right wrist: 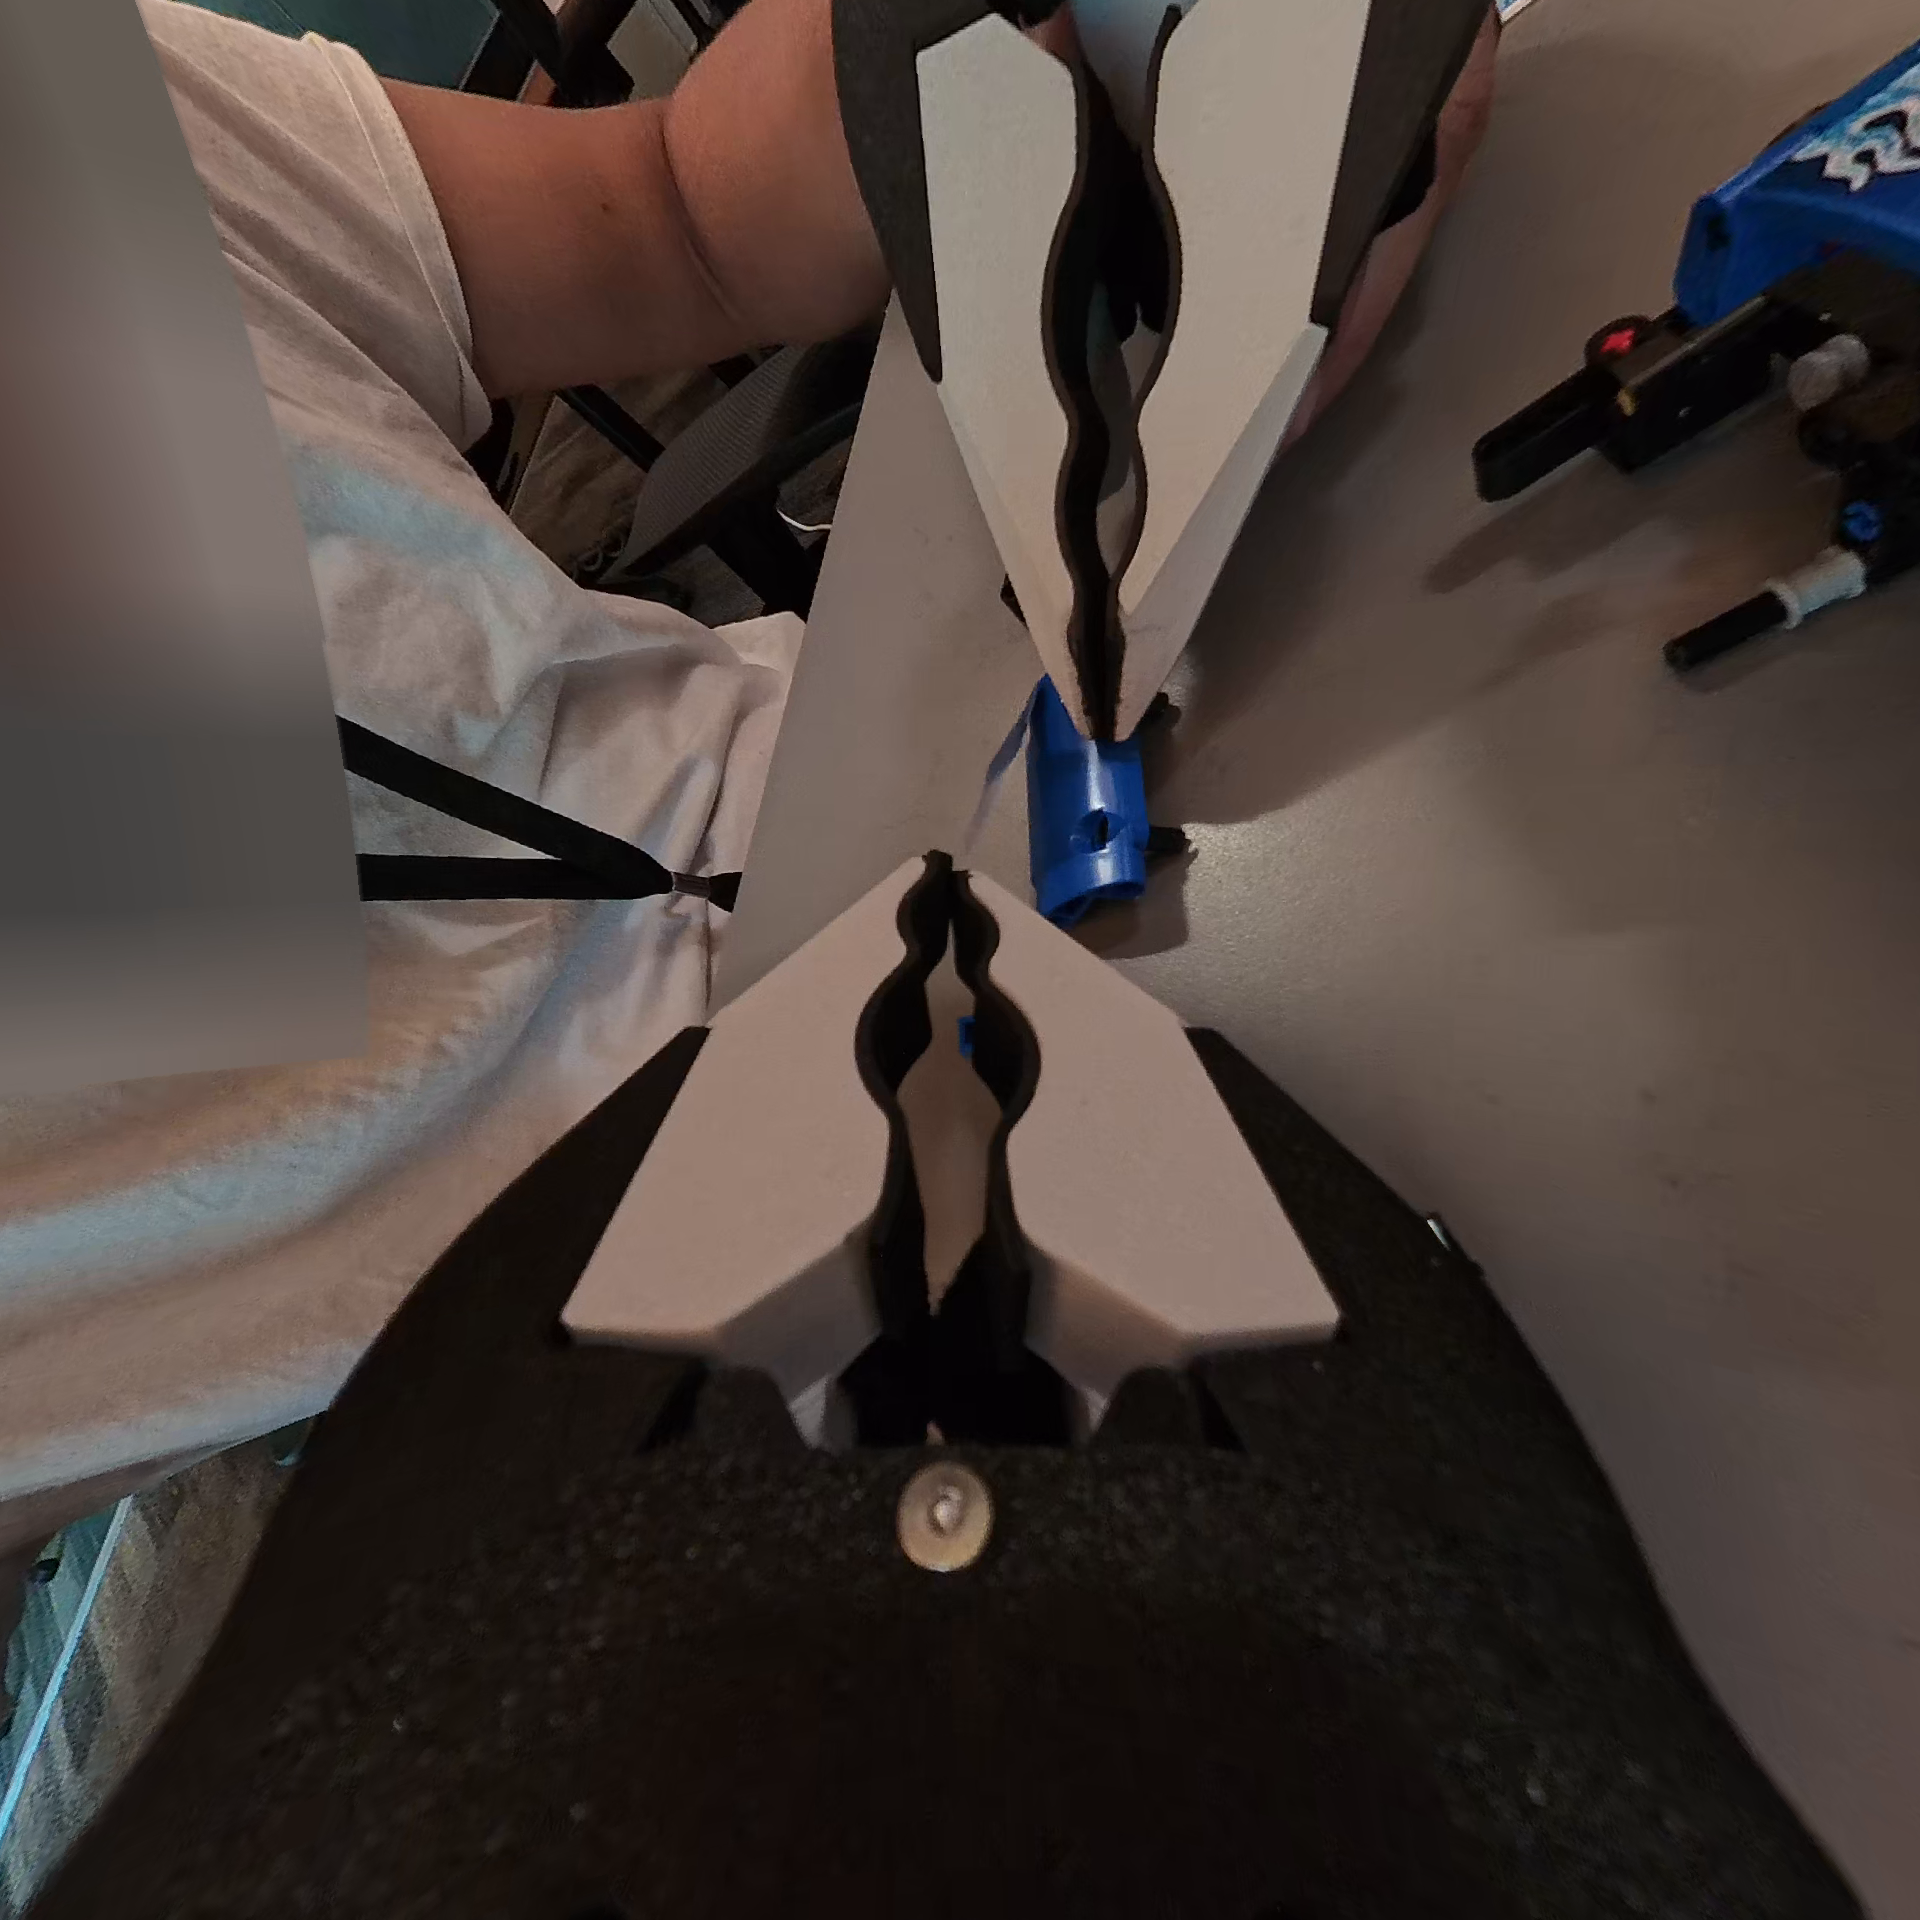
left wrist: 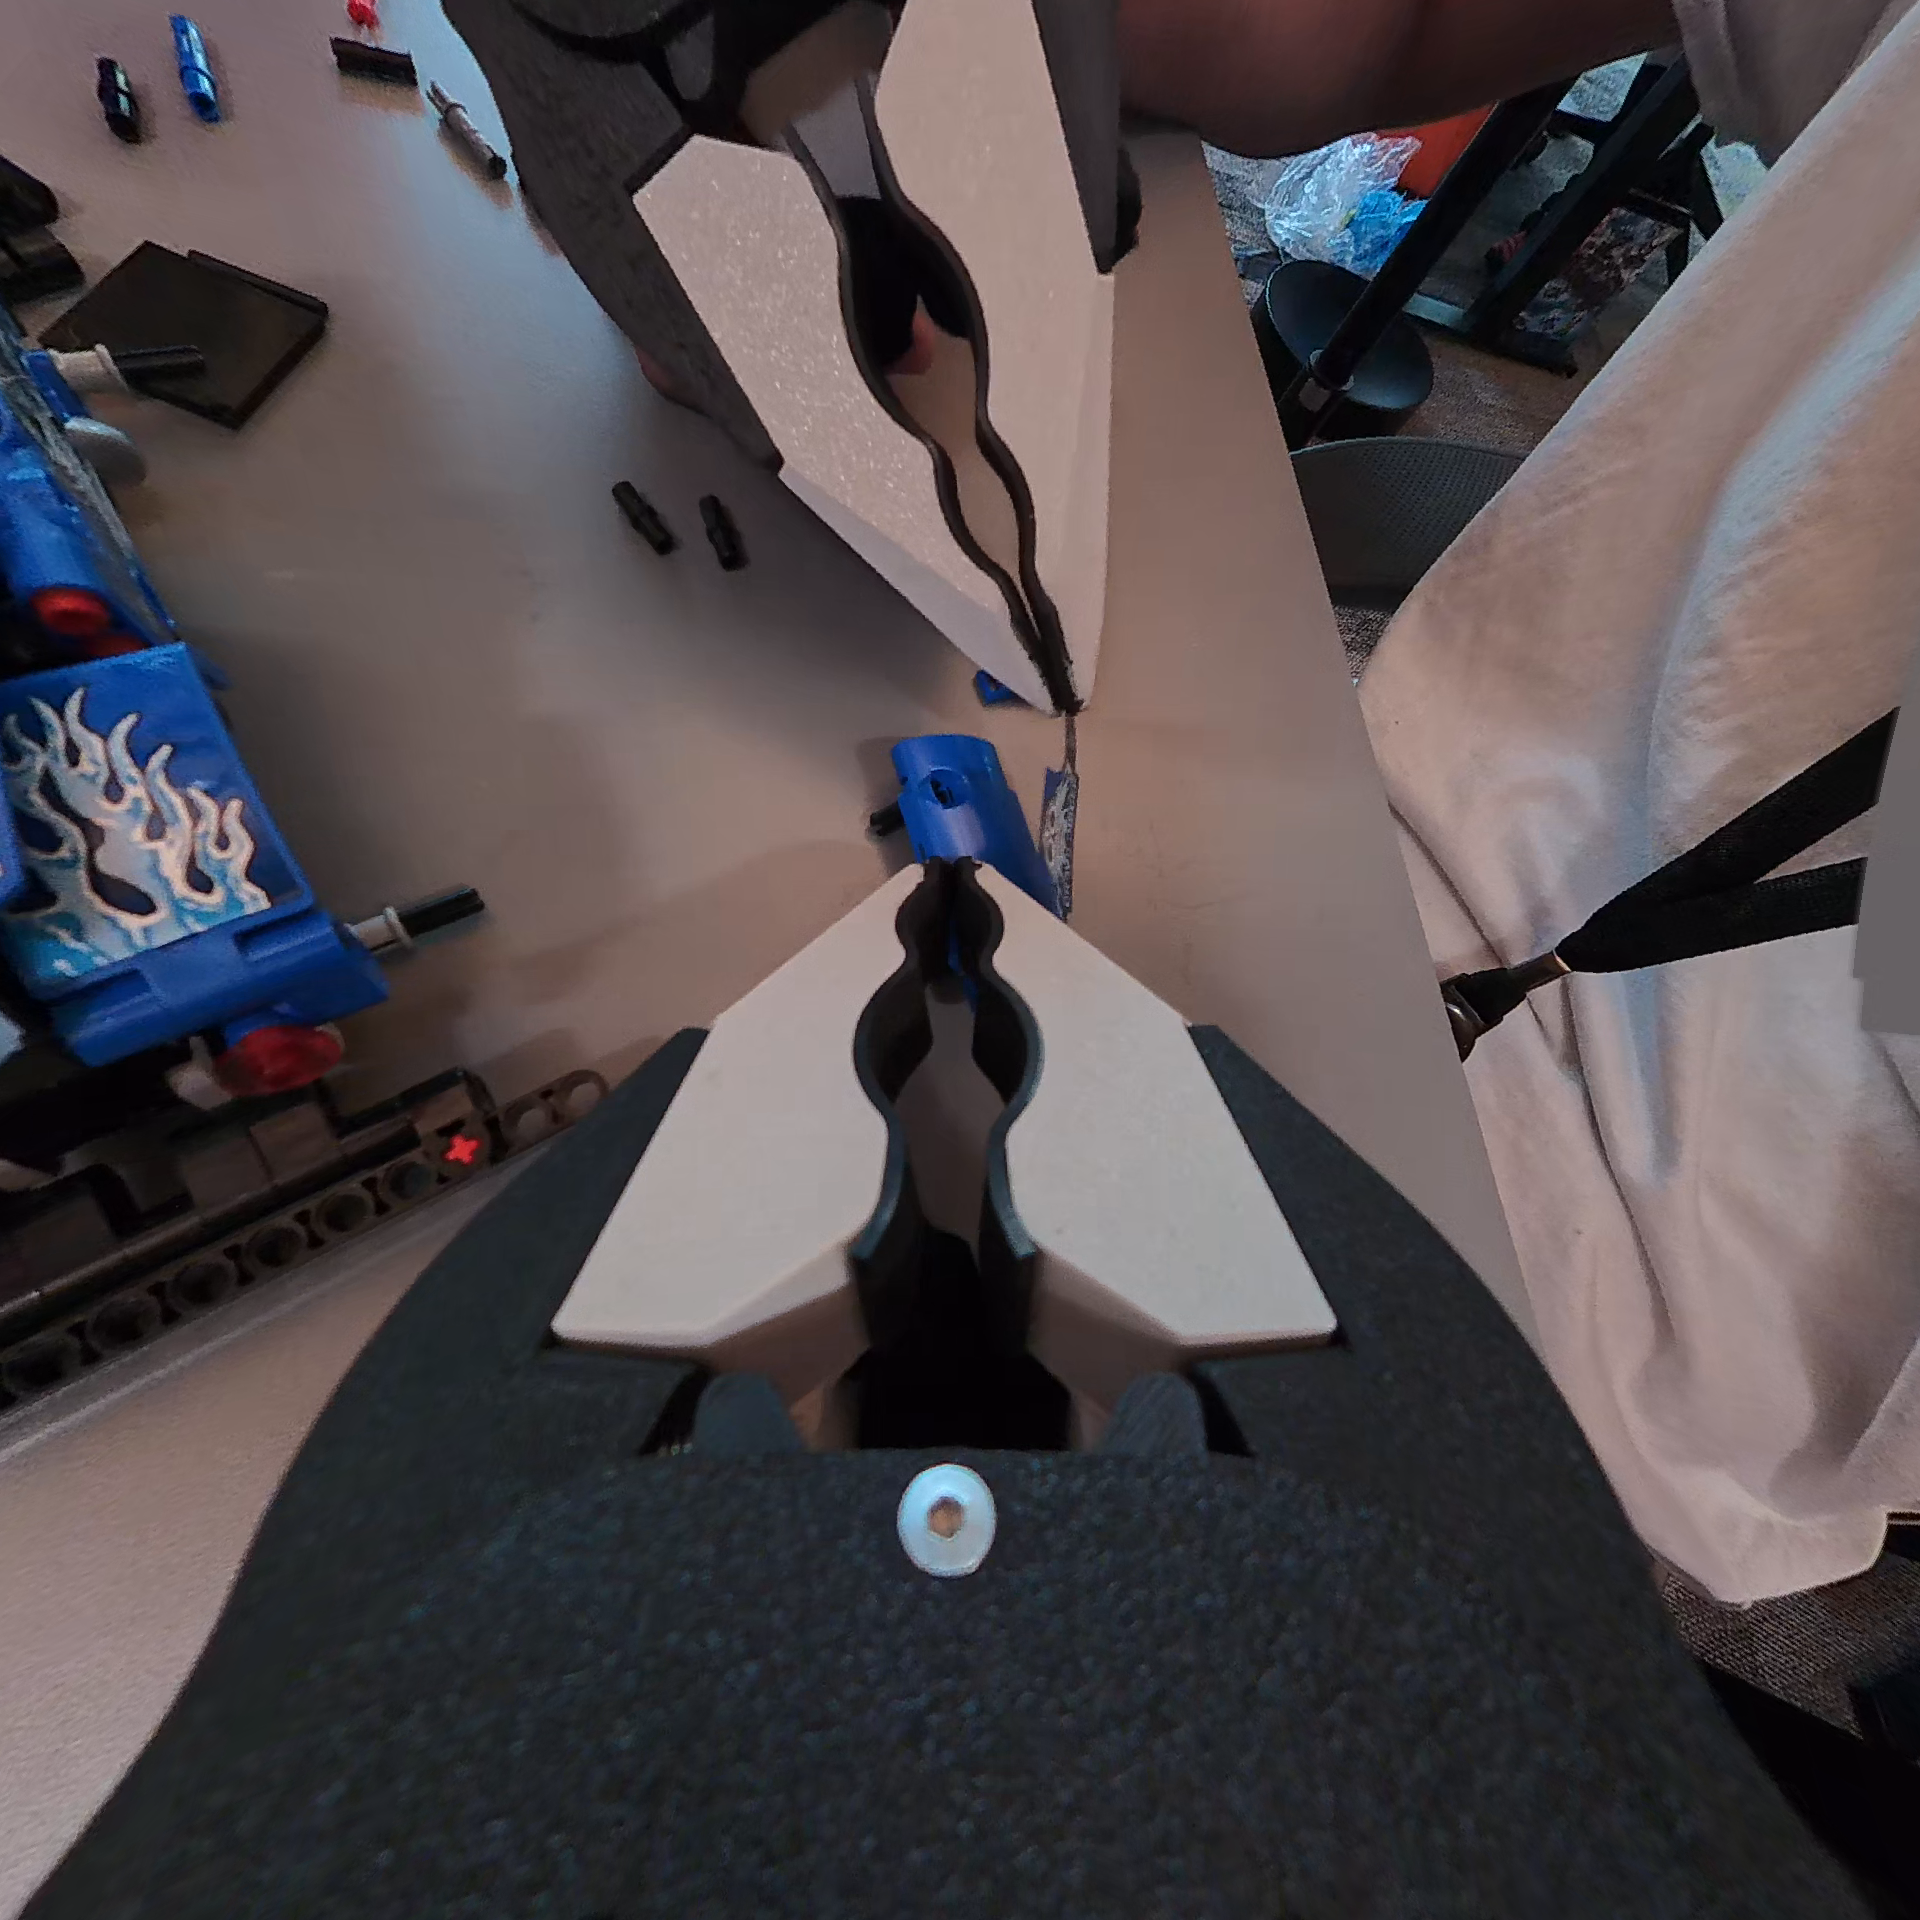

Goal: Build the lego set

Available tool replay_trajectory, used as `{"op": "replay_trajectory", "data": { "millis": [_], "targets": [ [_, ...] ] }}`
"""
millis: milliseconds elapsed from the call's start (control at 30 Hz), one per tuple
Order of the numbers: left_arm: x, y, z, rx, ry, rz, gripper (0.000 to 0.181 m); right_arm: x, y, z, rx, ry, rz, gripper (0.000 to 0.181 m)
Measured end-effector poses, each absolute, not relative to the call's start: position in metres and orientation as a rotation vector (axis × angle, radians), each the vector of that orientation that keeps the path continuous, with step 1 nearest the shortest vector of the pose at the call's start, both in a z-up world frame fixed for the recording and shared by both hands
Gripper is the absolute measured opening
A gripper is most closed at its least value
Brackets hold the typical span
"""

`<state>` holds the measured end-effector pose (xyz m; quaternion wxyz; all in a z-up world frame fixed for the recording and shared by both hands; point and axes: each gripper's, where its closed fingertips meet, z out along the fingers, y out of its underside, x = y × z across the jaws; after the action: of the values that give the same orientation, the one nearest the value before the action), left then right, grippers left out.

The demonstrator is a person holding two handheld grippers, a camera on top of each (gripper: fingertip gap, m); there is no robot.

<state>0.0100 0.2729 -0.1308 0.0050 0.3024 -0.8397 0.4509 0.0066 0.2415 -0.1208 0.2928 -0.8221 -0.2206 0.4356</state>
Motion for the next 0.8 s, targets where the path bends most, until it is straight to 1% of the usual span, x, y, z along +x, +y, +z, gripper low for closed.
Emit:
{"op": "replay_trajectory", "data": {
  "millis": [200,800],
  "targets": [
    [0.0100,0.2730,-0.1308,0.948,-2.632,1.412,0.000,0.0018,0.2381,-0.1146,-2.150,-0.610,1.208,0.000],
    [0.0117,0.2738,-0.1311,0.964,-2.636,1.414,0.000,0.0033,0.2425,-0.1199,-2.184,-0.556,1.167,0.000]
  ]
}}
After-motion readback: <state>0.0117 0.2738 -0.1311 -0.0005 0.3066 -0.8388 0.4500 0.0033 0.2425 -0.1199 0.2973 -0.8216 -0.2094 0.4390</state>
